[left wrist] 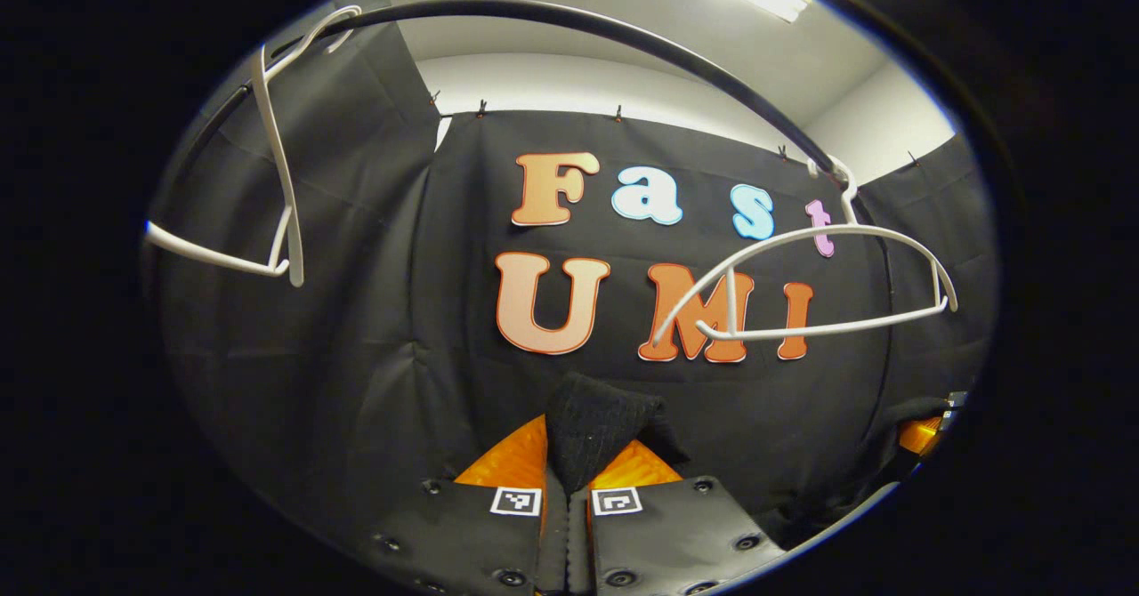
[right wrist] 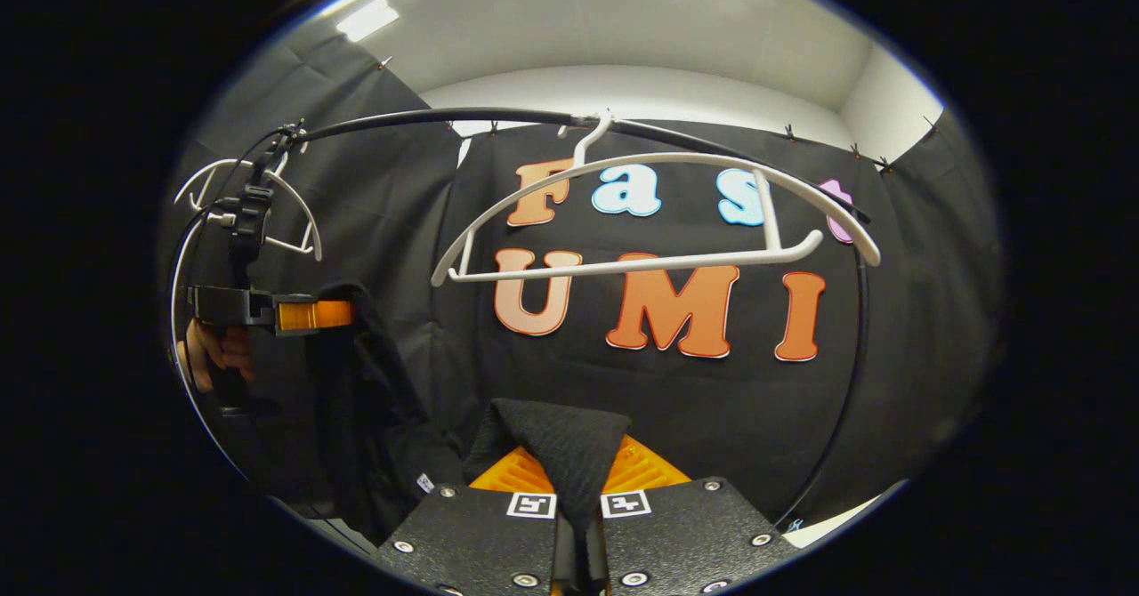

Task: Grasp the clothes on the hanger with both hands and then place them into the laundry hamper below.

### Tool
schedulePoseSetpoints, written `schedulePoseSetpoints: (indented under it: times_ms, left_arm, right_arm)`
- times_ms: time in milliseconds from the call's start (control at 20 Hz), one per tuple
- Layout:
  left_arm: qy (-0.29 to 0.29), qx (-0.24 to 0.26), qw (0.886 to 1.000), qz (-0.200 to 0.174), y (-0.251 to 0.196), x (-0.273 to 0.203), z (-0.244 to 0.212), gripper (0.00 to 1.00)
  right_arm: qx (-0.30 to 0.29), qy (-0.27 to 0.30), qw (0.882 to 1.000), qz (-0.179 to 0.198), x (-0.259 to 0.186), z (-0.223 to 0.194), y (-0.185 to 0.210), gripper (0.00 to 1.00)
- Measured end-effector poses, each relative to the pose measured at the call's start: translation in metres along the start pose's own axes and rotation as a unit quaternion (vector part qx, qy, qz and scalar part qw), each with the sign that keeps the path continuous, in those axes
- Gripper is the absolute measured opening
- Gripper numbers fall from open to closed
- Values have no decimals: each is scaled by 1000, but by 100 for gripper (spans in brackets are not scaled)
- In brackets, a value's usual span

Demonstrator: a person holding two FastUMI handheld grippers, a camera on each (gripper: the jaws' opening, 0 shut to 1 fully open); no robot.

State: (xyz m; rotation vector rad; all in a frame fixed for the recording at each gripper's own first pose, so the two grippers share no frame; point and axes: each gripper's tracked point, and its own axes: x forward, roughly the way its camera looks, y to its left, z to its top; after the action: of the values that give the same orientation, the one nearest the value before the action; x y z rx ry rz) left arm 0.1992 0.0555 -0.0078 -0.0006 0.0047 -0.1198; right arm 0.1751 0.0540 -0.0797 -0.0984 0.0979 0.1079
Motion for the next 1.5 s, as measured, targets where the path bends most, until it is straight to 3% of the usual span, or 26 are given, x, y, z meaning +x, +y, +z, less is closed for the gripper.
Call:
schedulePoseSetpoints:
  times_ms: [400,950,1150,1500]
  left_arm:
    - [64,4,998,-9,-19,-12,-61,7]
    - [176,26,984,2,-11,-40,-176,7]
    - [238,18,971,17,2,-54,-231,7]
    - [352,21,935,43,16,-91,-323,7]
  right_arm:
    - [23,40,997,68,18,-39,50,4]
    - [67,165,980,91,21,-146,82,4]
    - [80,227,967,89,14,-202,85,4]
    - [78,325,938,93,-1,-298,94,5]
